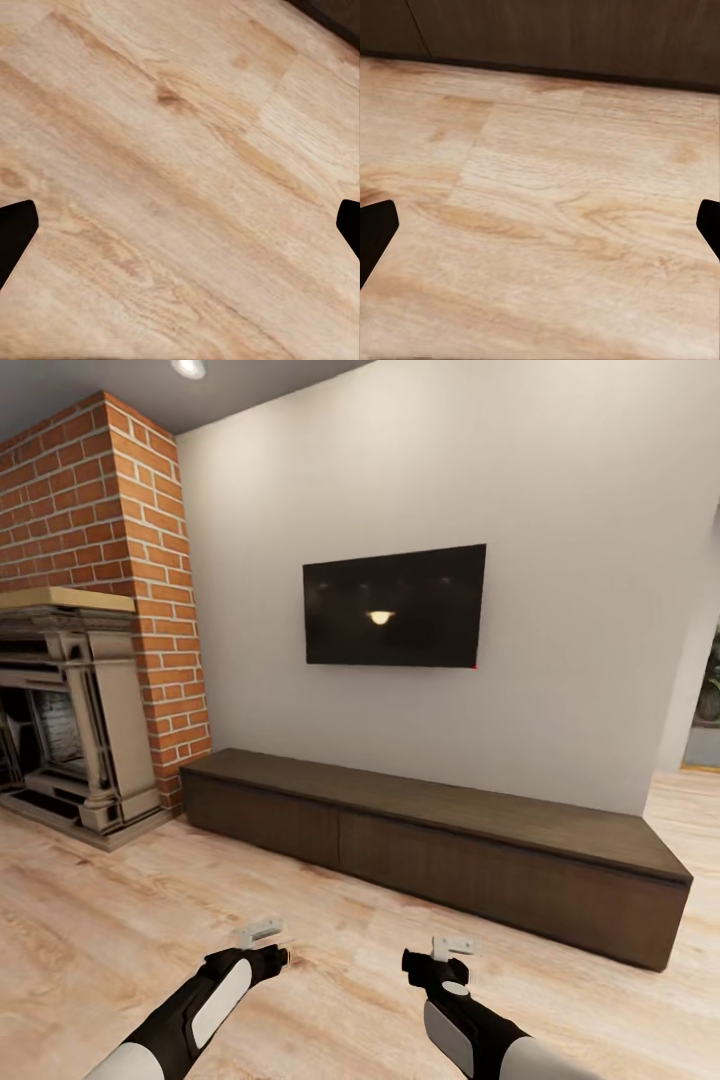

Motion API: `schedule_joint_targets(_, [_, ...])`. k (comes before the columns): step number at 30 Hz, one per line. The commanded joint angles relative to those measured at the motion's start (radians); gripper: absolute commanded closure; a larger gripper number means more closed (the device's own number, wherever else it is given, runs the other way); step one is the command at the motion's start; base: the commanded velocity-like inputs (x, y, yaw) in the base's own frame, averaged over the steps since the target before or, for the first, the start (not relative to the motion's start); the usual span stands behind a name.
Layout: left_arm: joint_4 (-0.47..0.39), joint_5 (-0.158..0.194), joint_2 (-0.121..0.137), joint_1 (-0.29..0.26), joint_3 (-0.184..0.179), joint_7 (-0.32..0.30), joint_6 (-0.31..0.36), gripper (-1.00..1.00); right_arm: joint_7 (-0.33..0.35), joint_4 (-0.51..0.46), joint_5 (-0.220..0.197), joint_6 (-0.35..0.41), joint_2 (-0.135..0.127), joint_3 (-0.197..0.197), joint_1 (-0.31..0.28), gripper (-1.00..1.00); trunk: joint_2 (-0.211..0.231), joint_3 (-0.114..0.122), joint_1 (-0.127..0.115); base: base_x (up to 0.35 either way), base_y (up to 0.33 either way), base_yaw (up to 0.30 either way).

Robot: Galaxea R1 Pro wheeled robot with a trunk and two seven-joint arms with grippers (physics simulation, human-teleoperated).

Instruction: Place each of the two pumpkins and all three candles from the living room inside a cabinet in the living room (use any cabinet), then make sure every cabinet is closed, and position the cauldron so it is next to a table in the living room.

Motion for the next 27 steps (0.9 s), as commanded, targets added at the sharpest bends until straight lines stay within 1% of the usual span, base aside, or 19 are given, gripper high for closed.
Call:
schedule_joint_targets(1, [-0.002,0.01,0.002,-0.001,-0.007,0.01,0.001,-1.0,-0.004,0.0,-0.01,-0.006,0.0,0.008,-0.001,-1.0,-0.001,-0.002,0.0,0.0,0.0,0.246])
schedule_joint_targets(5, [-0.002,0.01,0.002,-0.001,-0.006,0.01,0.001,-1.0,0.004,0.0,-0.009,-0.006,-0.001,0.008,-0.001,-1.0,-0.001,-0.006,0.0,0.0,0.009,0.246])
schedule_joint_targets(9, [-0.002,0.01,0.002,-0.001,-0.006,0.01,0.001,-1.0,0.008,0.001,-0.009,-0.007,-0.001,0.008,-0.001,-1.0,-0.001,-0.009,0.0,0.081,0.102,0.246])
schedule_joint_targets(21, [-0.002,0.01,0.003,-0.001,-0.006,0.01,0.001,-1.0,0.009,0.004,-0.008,-0.007,0.0,0.009,-0.001,-1.0,-0.001,-0.019,0.0,0.247,0.195,0.246])
schedule_joint_targets(27, [-0.002,0.01,0.003,-0.001,-0.006,0.01,0.001,-1.0,0.009,0.005,-0.008,-0.007,0.0,0.009,-0.001,-1.0,-0.001,-0.024,0.0,0.266,0.132,0.251])
